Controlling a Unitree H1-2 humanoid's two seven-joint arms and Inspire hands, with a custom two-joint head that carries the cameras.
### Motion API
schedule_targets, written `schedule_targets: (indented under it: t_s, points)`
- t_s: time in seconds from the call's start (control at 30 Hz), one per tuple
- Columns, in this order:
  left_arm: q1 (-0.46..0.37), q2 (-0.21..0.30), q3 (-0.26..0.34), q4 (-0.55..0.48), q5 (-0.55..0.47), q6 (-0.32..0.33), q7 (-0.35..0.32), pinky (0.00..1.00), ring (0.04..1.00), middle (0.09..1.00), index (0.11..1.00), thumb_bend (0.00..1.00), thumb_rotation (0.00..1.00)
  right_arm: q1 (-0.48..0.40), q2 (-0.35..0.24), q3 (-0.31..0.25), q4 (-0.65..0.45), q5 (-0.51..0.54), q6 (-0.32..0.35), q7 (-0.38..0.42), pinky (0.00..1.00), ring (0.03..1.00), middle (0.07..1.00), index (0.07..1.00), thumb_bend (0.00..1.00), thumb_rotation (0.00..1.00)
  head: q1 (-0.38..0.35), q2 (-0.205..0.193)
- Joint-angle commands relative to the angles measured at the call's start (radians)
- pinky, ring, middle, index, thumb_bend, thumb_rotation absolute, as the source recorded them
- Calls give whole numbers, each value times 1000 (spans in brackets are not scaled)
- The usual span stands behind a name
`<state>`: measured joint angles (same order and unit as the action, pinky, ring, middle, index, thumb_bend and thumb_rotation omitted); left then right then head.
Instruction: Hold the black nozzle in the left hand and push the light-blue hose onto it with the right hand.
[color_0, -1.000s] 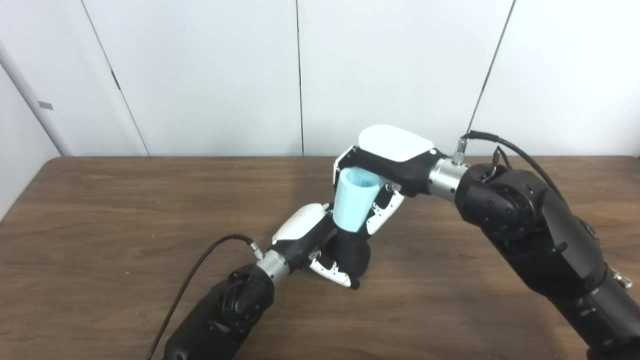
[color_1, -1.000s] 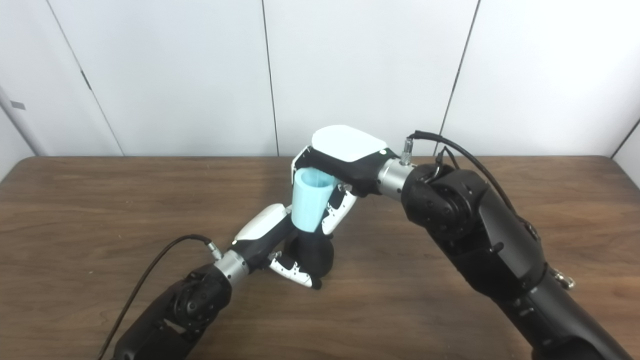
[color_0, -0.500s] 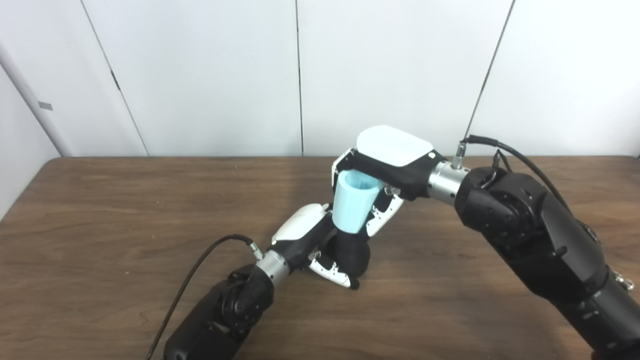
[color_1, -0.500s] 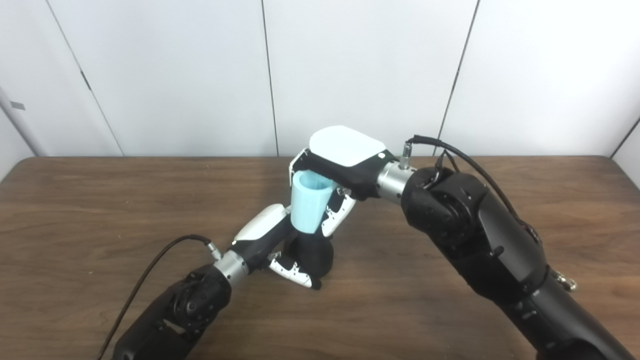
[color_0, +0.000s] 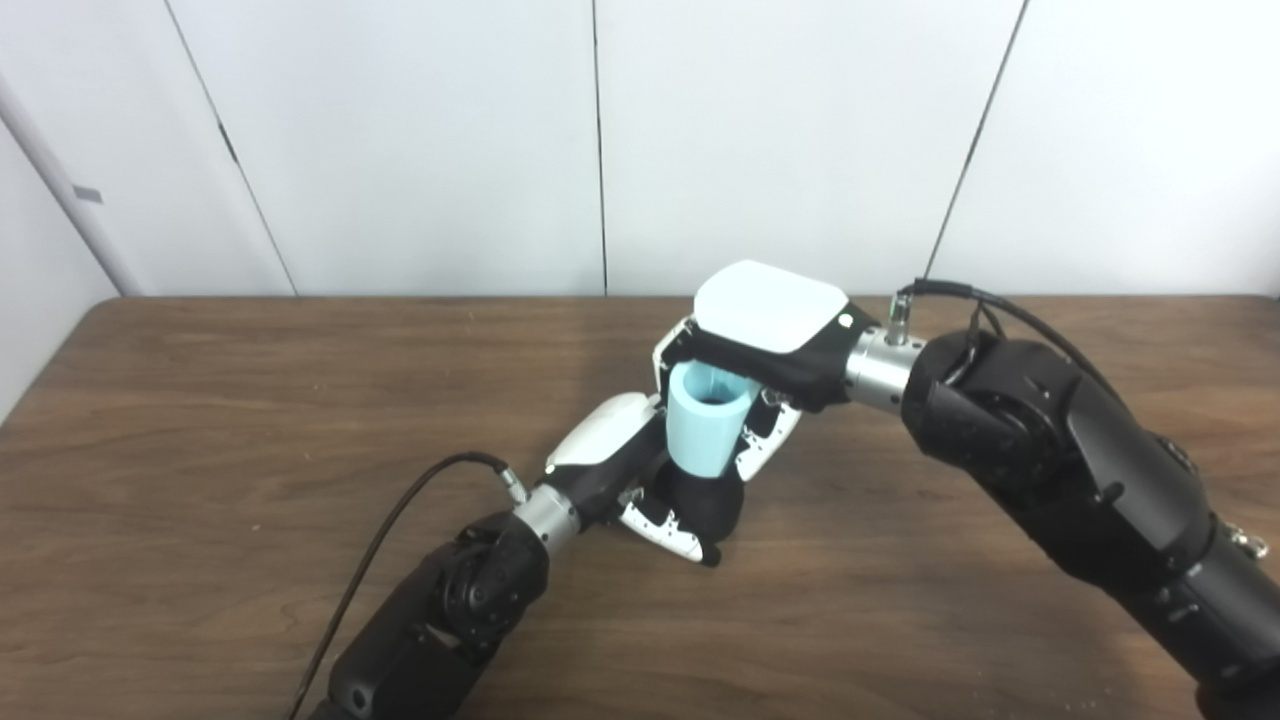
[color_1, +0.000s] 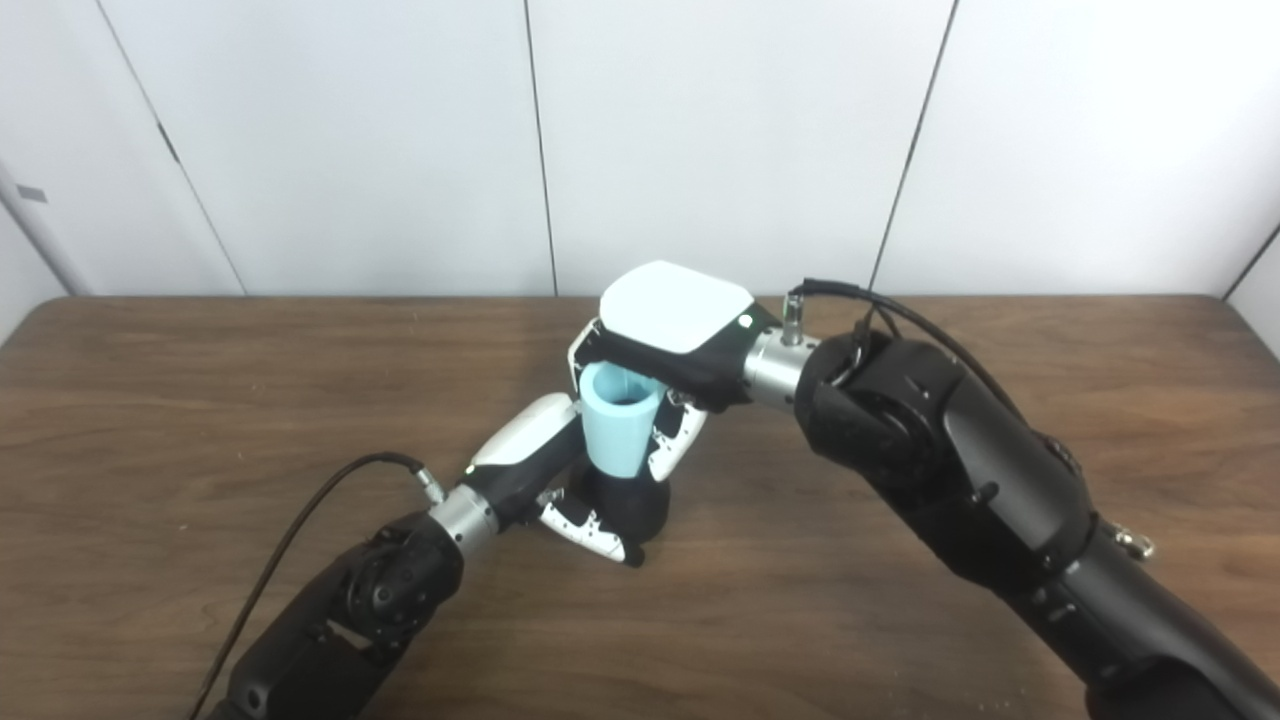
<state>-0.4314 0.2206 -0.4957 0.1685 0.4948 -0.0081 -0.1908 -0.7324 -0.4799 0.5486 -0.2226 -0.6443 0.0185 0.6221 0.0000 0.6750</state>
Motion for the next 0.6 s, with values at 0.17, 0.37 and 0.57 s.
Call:
schedule_targets:
  t_s: [0.17,0.37,0.57]
  points:
    - [46,27,-31,55,20,63,-97,1000,626,462,502,525,0,37,-29,38,35,8,-78,77,405,452,501,467,503,0,1,-2]
    - [46,25,-32,64,24,58,-91,1000,626,462,502,525,0,33,-7,-8,1,-8,8,74,349,465,541,542,494,0,-4,-4]
    - [44,22,-33,72,26,56,-87,1000,626,462,502,525,0,27,36,-89,-63,-14,107,50,494,722,860,816,899,95,-8,-10]
